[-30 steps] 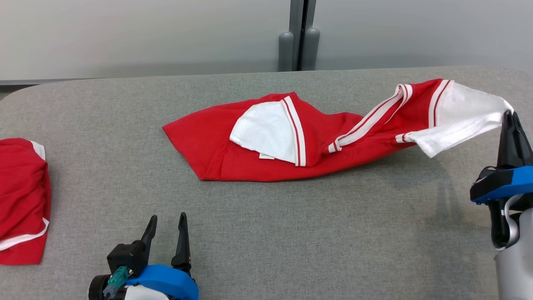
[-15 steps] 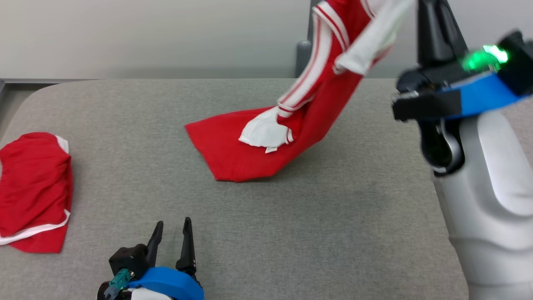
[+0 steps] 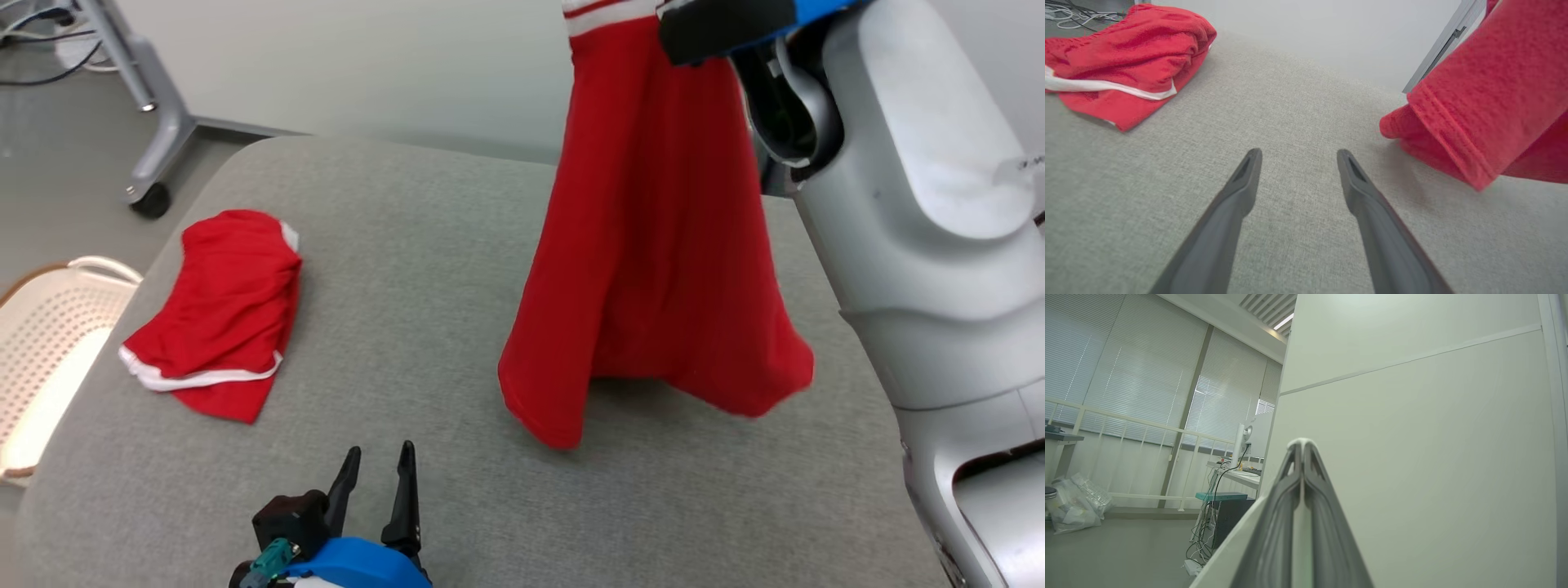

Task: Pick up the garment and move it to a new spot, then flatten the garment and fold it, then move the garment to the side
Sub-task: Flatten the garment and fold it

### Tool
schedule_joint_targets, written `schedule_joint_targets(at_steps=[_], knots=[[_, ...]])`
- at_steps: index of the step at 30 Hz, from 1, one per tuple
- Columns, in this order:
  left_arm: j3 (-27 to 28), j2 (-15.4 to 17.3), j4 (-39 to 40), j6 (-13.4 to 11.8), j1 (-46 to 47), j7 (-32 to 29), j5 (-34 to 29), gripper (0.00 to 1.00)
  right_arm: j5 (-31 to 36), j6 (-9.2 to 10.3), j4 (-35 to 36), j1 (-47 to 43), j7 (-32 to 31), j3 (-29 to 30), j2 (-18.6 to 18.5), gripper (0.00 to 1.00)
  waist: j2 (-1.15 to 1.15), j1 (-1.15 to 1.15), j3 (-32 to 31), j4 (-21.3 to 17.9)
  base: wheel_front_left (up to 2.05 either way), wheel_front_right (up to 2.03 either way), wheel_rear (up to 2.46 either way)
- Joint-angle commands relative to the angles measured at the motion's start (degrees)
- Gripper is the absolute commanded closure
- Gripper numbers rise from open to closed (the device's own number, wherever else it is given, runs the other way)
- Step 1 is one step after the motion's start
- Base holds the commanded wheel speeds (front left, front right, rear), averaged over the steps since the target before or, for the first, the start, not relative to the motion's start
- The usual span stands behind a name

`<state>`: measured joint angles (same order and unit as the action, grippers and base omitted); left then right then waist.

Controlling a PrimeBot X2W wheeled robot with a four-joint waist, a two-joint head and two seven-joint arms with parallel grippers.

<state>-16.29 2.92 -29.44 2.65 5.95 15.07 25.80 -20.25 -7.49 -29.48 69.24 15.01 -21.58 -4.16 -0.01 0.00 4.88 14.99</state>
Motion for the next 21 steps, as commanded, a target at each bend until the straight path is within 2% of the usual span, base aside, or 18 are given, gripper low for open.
schedule_joint_targets(at_steps=[1,7,11,14,17,21], knots=[[-0.5,-0.05,0.34,-0.21,-0.01,0.16,0.36,0.0,0.31,-0.01,-1.14,1.76,0.24,0.3,0.18,1.0,0.01,0.0,0.85,1.76,0.0,0.0,0.0],[-1.94,-0.05,0.95,-1.0,-0.03,0.16,1.02,0.0,3.44,0.0,-0.08,5.91,0.24,4.23,0.67,1.0,0.01,0.0,1.21,3.4,0.0,0.0,0.0],[-1.31,-0.1,1.41,-1.28,-0.38,0.16,0.53,0.0,2.81,0.0,5.2,2.53,0.23,6.47,-1.26,1.0,0.01,0.0,1.23,1.36,0.0,0.0,0.0],[-0.49,-0.07,1.41,-1.23,-0.06,0.16,-0.16,0.0,1.59,-0.01,10.76,-2.52,0.22,5.7,-4.37,1.0,0.01,0.0,1.66,-1.79,0.0,0.0,0.0],[0.22,-0.02,1.63,-1.06,0.46,0.16,-1.07,0.0,-0.03,0.0,15.41,-10.86,0.24,7.49,-7.77,1.0,0.01,0.0,2.45,-5.34,0.0,0.0,0.0],[1.02,-0.05,1.64,-0.8,1.78,0.16,-2.38,0.0,-1.22,-0.01,12.94,-25.89,0.24,12.95,-11.61,1.0,0.01,0.0,3.75,-9.42,0.0,0.0,0.0]])
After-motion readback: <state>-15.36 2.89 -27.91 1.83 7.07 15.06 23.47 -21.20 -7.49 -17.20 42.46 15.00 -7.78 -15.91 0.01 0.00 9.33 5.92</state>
